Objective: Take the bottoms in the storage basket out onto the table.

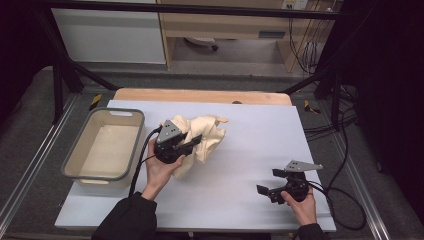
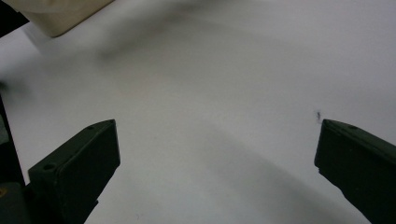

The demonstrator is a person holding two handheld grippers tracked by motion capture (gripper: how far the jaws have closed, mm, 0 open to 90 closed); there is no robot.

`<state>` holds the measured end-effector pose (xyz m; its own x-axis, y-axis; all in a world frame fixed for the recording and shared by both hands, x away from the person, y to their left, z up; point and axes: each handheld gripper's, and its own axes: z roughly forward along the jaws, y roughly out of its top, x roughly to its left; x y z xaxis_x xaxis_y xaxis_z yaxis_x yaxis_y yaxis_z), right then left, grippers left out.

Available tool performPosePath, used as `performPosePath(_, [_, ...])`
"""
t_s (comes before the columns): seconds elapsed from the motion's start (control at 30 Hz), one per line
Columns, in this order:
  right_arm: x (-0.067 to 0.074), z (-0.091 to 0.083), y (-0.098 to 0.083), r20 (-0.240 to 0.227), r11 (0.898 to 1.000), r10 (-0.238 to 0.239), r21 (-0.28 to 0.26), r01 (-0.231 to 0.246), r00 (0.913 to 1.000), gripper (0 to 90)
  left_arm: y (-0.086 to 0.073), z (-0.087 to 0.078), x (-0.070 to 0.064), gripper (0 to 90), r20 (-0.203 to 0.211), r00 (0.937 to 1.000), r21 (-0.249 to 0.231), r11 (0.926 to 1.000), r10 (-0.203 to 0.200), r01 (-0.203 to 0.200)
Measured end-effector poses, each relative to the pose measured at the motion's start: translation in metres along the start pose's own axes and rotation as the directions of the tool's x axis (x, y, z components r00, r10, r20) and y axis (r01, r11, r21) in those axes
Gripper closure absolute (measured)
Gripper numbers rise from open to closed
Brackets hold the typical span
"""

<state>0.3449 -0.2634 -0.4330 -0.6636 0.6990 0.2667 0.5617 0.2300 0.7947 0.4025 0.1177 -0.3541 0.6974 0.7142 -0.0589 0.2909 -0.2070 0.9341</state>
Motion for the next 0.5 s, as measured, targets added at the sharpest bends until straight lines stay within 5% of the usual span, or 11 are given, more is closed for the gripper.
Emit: performPosePath(0.5, [0.000,0.000,0.000,0.001,1.000,-0.004,0.001,0.004,1.0000,0.5,-0.016,0.018,-0.006,68.9,0.019,0.9998,0.048,0.9988,-0.008,0.007])
